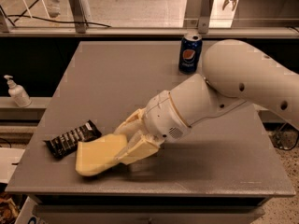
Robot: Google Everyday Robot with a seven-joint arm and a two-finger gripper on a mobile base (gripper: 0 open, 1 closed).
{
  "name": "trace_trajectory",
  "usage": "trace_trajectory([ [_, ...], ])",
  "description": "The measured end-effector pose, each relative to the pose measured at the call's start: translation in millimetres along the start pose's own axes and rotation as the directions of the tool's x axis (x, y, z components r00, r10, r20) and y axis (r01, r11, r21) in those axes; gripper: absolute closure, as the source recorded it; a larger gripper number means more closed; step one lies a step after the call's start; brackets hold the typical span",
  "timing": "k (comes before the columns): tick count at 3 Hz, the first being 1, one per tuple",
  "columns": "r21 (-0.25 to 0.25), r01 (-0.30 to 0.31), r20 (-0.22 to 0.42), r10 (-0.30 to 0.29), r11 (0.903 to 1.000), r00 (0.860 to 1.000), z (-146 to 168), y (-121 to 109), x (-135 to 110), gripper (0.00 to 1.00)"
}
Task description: Move sponge near rxbar chocolate
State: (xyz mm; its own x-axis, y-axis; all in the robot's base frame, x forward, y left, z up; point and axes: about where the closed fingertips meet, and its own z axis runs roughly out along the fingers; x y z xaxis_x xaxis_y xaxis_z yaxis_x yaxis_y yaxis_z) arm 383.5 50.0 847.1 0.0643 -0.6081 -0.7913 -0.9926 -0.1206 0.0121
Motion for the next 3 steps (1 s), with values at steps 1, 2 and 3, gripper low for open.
trace_trajectory([
  [1, -0.002, 0.004, -0.003, -0.004, 1.0000, 1.000, 0.9, 1.1, -1.7, 0.59],
  [2, -0.003, 0.008, -0.005, -0.008, 1.0000, 1.000, 1.7, 2.1, -3.2, 0.37],
  [3, -0.005, 0.012, -0.007, -0.012, 0.9999, 1.000, 2.7, 3.3, -4.9, 0.12],
])
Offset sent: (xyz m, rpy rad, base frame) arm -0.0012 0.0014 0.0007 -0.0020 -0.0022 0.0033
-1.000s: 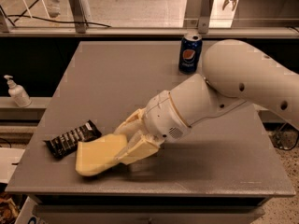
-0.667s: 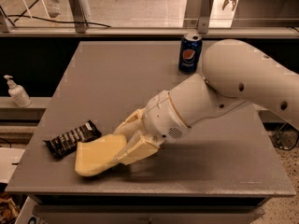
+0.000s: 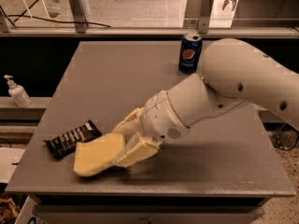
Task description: Move sponge near rxbar chocolate
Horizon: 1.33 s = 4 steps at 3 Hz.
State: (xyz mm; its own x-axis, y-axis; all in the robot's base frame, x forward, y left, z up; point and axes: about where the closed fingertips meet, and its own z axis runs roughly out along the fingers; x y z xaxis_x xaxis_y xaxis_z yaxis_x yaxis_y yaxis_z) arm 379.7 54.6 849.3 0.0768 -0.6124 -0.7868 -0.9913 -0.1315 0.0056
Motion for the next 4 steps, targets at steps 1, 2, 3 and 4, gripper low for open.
trace_trajectory([
  [1, -0.001, 0.004, -0.002, -0.004, 1.0000, 1.000, 0.8, 1.0, -1.5, 0.00],
  [2, -0.001, 0.004, -0.002, -0.004, 1.0000, 1.000, 0.8, 1.0, -1.5, 0.00],
  [3, 0.059, -0.013, 0.039, 0.011, 0.9982, 0.999, -28.6, 0.5, 7.3, 0.00],
  [4, 0.139, -0.035, 0.060, 0.027, 0.9897, 0.998, -73.2, 12.1, 23.6, 0.00],
])
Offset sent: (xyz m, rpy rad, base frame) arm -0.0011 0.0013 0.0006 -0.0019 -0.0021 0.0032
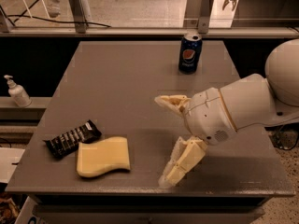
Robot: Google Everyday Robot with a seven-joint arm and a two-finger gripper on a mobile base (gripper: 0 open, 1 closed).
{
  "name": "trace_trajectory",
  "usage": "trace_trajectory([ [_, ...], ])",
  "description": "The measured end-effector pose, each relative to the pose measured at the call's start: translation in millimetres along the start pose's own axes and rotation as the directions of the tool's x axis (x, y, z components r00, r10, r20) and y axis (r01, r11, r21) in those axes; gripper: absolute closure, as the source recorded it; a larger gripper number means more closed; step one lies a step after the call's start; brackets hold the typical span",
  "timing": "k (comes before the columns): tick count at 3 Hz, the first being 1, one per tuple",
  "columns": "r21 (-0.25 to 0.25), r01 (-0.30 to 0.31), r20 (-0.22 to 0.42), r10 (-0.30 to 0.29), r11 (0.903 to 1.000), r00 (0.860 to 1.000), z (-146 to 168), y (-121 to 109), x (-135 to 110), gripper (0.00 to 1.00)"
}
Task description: Move sponge near rxbar chocolate
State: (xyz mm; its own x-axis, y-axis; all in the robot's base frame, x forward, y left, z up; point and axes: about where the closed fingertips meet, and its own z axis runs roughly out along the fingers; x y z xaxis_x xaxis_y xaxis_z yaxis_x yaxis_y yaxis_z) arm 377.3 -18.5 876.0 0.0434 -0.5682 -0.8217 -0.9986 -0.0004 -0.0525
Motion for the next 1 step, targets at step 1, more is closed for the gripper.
trace_trajectory([
  [1, -0.001, 0.001, 0.000, -0.001, 1.0000, 1.000, 0.5, 0.1, -0.4, 0.00],
])
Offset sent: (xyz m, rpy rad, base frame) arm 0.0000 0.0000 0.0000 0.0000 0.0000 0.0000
